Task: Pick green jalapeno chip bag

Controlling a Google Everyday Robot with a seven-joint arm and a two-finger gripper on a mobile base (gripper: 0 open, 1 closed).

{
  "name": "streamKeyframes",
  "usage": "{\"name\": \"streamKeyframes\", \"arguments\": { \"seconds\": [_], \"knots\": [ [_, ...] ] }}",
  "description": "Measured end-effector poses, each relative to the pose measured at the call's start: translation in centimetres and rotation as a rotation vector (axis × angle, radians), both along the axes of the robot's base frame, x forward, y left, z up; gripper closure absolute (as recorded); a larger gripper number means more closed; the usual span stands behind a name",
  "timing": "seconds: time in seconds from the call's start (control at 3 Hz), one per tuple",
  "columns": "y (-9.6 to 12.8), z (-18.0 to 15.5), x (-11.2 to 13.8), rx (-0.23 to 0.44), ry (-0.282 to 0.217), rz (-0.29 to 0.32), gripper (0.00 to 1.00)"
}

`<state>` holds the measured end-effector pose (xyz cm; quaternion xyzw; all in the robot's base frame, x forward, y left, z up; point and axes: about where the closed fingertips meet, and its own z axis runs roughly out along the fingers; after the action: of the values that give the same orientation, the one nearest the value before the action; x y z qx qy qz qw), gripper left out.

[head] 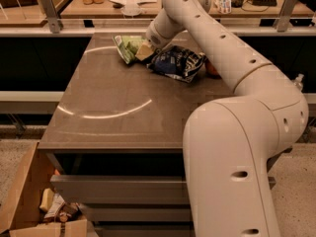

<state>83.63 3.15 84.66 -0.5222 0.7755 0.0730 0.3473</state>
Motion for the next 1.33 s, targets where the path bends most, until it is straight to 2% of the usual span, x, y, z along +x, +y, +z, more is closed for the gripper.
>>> {"name": "streamKeyframes", "arguments": {
  "seconds": [1.33],
  "knots": [
    [0.02,0.0,0.0,0.0,0.0,0.0,1.0]
  ]
}}
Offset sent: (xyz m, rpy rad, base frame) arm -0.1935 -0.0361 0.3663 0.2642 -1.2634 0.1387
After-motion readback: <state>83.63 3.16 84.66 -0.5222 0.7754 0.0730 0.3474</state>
